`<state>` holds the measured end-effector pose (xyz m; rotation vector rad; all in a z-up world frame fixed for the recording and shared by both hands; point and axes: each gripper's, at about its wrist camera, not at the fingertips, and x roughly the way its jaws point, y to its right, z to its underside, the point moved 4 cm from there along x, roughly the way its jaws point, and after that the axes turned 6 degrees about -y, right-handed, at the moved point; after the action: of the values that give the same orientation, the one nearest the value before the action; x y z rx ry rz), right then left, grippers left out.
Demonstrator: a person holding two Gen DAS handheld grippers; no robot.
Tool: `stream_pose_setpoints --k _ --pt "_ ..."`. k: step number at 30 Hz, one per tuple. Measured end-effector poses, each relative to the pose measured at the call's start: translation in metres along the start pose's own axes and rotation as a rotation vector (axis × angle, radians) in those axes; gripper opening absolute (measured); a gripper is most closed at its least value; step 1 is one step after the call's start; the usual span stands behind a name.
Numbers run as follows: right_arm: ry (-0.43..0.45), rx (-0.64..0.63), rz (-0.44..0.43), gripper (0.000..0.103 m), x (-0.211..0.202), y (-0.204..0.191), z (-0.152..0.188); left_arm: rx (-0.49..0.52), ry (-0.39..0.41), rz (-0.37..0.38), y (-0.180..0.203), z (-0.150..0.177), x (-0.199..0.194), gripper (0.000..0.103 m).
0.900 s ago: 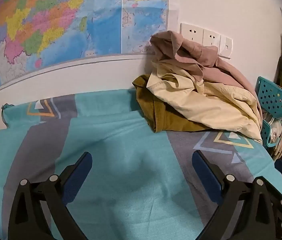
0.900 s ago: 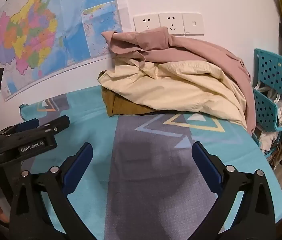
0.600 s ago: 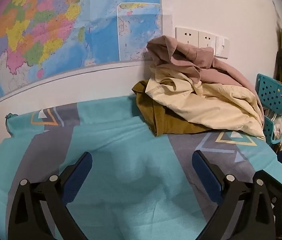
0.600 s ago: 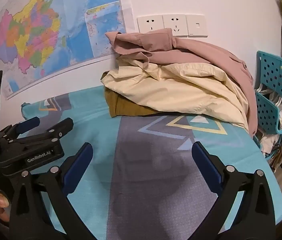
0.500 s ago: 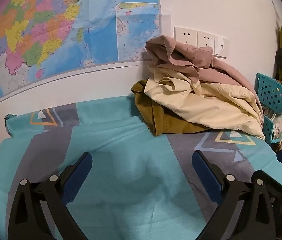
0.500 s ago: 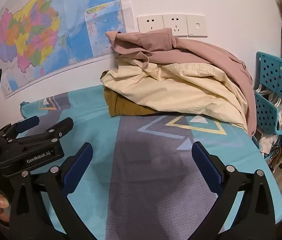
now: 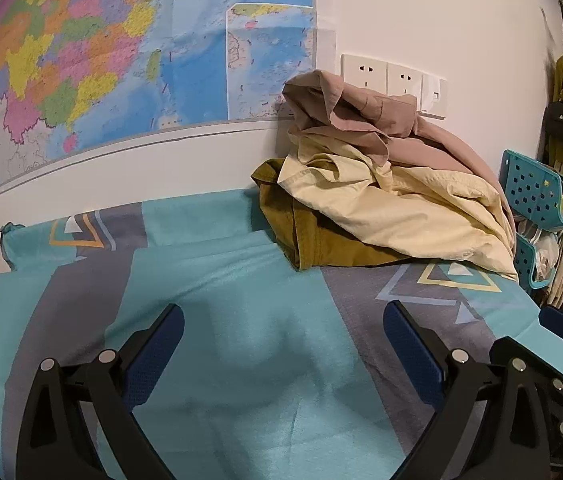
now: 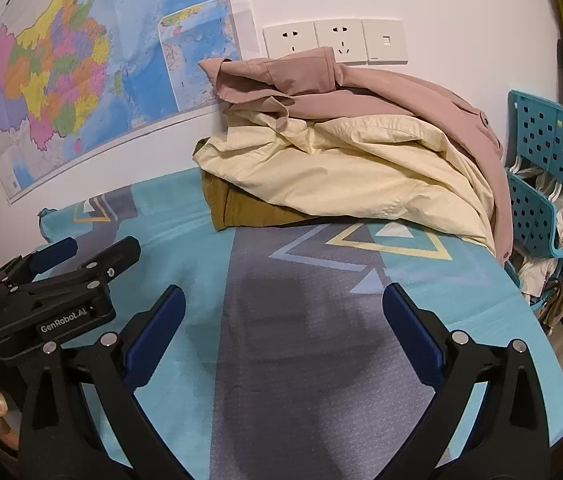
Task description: Fold large clothes
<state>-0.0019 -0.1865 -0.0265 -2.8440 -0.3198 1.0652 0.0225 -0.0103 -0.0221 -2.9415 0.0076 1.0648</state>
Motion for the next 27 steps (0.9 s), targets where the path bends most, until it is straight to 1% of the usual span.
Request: stream_pose_setpoints --k 16,21,27 --pt "-0.009 -0.001 0.017 0.097 0.0059 0.0013 -0.0005 -0.011 -0.004 0.003 -0.0016 0.001 0.0026 0.096" --pt "-0.007 -0.019 0.045 0.097 0.0061 0.0003 -0.001 -0.01 -0.002 0.006 -0.0014 0.0023 0.002 0.096" --pt "-0.007 -0.031 0.051 0.097 0.0066 -0.0029 -0.0017 -0.011 -0.007 0.006 -0.0016 0.0025 0.0027 0.096"
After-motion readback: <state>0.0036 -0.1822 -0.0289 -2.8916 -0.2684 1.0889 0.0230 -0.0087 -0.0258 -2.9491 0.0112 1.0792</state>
